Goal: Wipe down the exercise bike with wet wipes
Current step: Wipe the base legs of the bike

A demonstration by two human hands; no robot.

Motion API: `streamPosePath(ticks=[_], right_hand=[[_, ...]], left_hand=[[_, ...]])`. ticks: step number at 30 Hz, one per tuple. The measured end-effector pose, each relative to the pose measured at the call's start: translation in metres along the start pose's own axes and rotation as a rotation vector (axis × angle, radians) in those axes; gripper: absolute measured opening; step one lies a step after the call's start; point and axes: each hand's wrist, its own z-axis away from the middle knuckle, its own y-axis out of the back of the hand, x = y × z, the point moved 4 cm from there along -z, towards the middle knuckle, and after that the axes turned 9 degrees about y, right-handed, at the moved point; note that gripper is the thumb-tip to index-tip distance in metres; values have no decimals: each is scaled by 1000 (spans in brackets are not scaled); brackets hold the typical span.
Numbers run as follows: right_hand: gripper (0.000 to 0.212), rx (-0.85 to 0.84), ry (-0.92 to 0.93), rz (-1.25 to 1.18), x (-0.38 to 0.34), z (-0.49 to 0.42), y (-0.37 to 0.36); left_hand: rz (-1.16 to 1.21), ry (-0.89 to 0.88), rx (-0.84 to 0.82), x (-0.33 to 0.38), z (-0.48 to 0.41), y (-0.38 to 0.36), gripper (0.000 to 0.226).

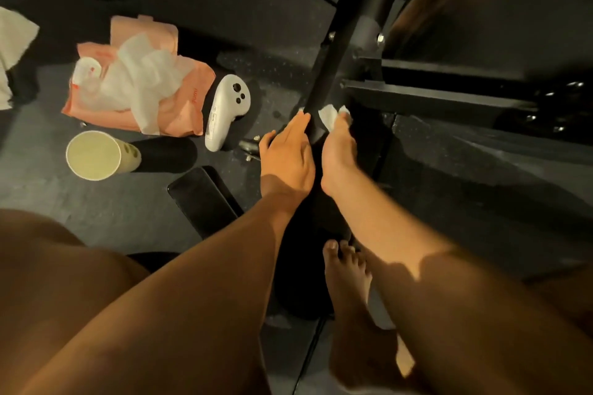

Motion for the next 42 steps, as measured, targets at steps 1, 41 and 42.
streamPosePath(ticks=[1, 41, 42], right_hand=[[57, -14, 74, 52, 11, 10, -1], [69, -59, 787, 2084, -148, -66, -56], [74, -52, 779, 2085, -142, -64, -59]], left_hand=[[7, -8, 2, 2, 1, 1, 63], [-236, -79, -11, -5, -11, -11, 78], [-235, -82, -9, -4, -10, -10, 78]])
